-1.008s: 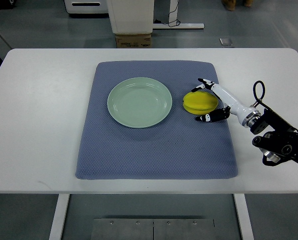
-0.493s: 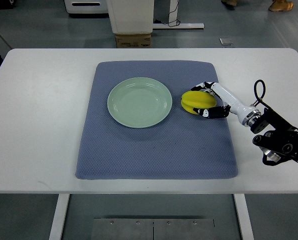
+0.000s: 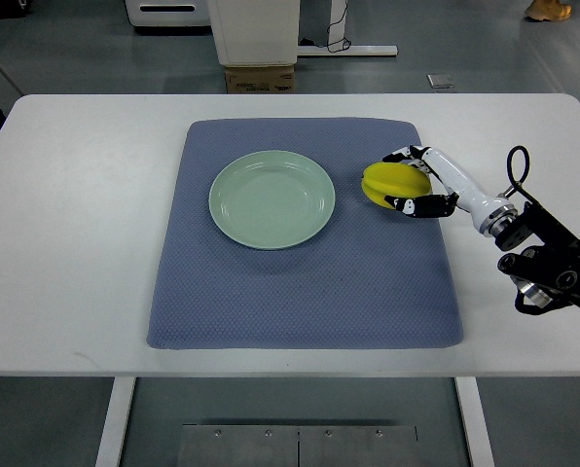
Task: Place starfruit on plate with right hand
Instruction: 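Close the right hand fingers around the starfruit and lift it, then carry the starfruit with the right hand over the green plate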
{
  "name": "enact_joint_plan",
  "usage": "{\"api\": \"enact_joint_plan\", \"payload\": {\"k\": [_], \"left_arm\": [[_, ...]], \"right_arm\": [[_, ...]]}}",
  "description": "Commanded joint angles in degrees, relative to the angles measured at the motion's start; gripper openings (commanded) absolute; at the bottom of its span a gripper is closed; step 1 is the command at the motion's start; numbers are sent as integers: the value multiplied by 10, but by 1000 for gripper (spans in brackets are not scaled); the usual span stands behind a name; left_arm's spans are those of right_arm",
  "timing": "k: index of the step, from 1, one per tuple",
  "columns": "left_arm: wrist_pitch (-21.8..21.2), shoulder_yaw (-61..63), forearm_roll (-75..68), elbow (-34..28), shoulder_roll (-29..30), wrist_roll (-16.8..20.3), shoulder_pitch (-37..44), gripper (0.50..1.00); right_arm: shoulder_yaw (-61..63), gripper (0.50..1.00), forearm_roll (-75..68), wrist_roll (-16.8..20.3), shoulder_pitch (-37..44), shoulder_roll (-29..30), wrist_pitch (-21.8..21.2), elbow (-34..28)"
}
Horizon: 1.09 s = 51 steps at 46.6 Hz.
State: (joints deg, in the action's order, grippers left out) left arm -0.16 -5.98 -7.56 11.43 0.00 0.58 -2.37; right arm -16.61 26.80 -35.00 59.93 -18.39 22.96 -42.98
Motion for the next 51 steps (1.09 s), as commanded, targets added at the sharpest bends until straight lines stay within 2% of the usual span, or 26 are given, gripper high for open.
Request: {"api": "enact_joint_plan", "payload": {"k": [1, 14, 27, 44, 51], "left_arm": [[0, -1, 0, 0, 0, 0, 0, 1000], [0, 0, 0, 0, 0, 0, 0, 1000], [0, 0, 0, 0, 0, 0, 0, 1000], [0, 0, 0, 0, 0, 0, 0, 1000], [0, 0, 0, 0, 0, 0, 0, 1000]], "right_arm": [[0, 500, 0, 0, 11, -11, -8, -1], [-1, 500, 1, 0, 69, -47, -76, -1], [-4, 500, 1, 0, 106, -35, -100, -2], [-6, 500, 1, 0, 118, 88, -107, 2], [-7, 500, 1, 0, 114, 146, -107, 30]]}}
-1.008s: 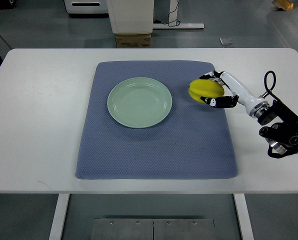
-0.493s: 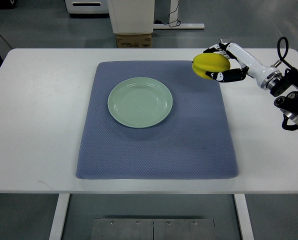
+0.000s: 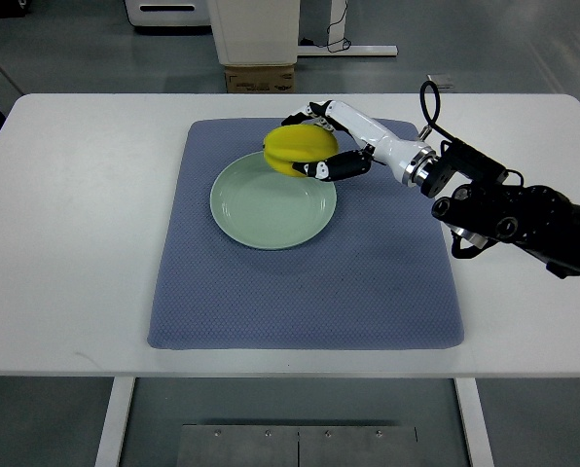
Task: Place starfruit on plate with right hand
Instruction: 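Carry the starfruit with the right hand over the green plate, then lower the starfruit onto the plate and open the right hand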
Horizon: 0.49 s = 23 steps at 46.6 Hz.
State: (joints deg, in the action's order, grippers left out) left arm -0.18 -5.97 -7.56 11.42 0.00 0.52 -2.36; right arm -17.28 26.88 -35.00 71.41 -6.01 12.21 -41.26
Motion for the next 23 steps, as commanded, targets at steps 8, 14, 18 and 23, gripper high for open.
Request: {"api": "enact_joint_plan", "payload": {"k": [8, 14, 18, 23], "left_arm": [[0, 0, 0, 0, 0, 0, 0, 1000], [0, 0, 0, 0, 0, 0, 0, 1000], [0, 0, 0, 0, 0, 0, 0, 1000], [0, 0, 0, 0, 0, 1, 0, 1000]], "right_arm": [[-2, 500, 0, 0, -1, 60, 0, 44], [-14, 500, -1, 0, -4, 60, 0, 61], [-16, 500, 0, 0, -13, 60, 0, 66], [-16, 500, 0, 0, -20, 60, 0, 65]]}}
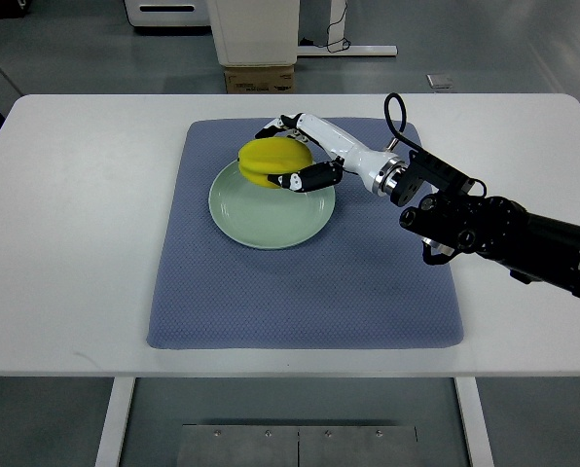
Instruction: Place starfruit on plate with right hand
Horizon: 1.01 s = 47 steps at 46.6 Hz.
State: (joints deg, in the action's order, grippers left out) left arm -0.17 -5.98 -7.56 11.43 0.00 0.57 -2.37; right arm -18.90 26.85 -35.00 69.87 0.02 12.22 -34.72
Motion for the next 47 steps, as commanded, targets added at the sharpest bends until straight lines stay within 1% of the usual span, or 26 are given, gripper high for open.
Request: {"api": "enact_joint_plan", "payload": {"k": [1, 5, 11, 13, 15, 17, 18, 21, 27, 42, 47], "left_arm": [[0, 0, 0, 0, 0, 0, 0, 1000], [0, 0, 0, 0, 0, 0, 0, 1000], [0, 0, 0, 0, 0, 0, 0, 1000], [0, 0, 0, 0, 0, 0, 0, 1000], [0, 0, 0, 0, 0, 0, 0, 1000], [0, 0, 0, 0, 0, 0, 0, 1000], [0, 0, 0, 0, 0, 0, 0, 1000], [0, 0, 0, 0, 0, 0, 0, 1000], [0, -1, 0, 0, 0, 0, 0, 1000], [0, 0, 0, 0, 0, 0, 0, 1000], [0, 0, 0, 0, 0, 0, 0, 1000]], "right_arm": [[-1, 500, 0, 0, -7, 0, 0, 0], [-1, 504, 0, 0, -16, 0, -1, -1], [-2, 604, 0, 0, -28, 0, -3, -4], [-2, 646, 0, 0, -29, 0, -3, -4], [-2, 700, 0, 0, -30, 0, -3, -4], [-1, 788, 0, 0, -32, 0, -4, -4], [-1, 821, 0, 0, -34, 0, -4, -4], [-1, 886, 0, 0, -36, 0, -4, -5], [0, 987, 0, 0, -37, 0, -4, -4], [9, 1000, 0, 0, -26, 0, -3, -3], [38, 1000, -9, 0, -25, 0, -3, -4]]}}
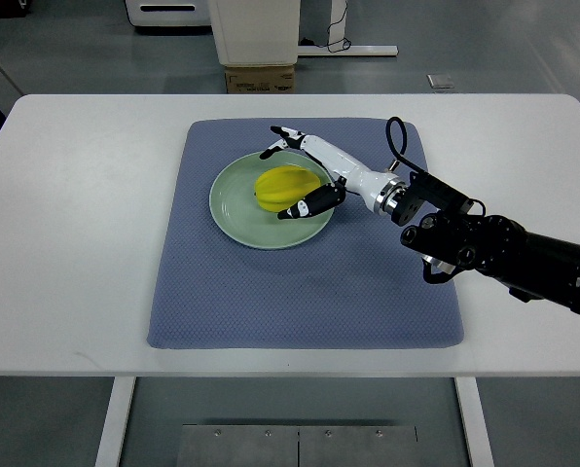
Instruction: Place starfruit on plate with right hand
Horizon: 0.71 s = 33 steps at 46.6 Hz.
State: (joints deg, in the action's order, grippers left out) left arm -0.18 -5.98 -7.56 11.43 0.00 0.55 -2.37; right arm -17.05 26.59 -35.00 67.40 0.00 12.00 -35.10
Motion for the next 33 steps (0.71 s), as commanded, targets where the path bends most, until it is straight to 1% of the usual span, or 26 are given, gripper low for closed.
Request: {"api": "enact_joint_plan", "payload": {"k": [1, 5, 12, 19, 28, 30, 33], "left_arm": [[0, 0, 0, 0, 0, 0, 0, 1000], [1, 0, 0, 0, 0, 0, 0, 1000], [0, 0, 0, 0, 0, 1, 0, 1000], [0, 0, 0, 0, 0, 1, 0, 1000], [0, 0, 0, 0, 0, 1, 0, 1000], [0, 0, 0, 0, 0, 1, 0, 1000], [0, 0, 0, 0, 0, 1, 0, 1000]], "right_arm": [[27, 1000, -9, 0, -1, 0, 0, -1], [68, 1000, -16, 0, -6, 0, 0, -2], [124, 1000, -31, 0, -9, -42, 0, -2], [138, 1000, -31, 0, -10, -92, 3, -1], [146, 1000, -37, 0, -31, -127, 0, 3], [161, 1000, -53, 7, -38, -130, 0, 4], [199, 1000, -109, 32, -53, -132, -9, 4]]}}
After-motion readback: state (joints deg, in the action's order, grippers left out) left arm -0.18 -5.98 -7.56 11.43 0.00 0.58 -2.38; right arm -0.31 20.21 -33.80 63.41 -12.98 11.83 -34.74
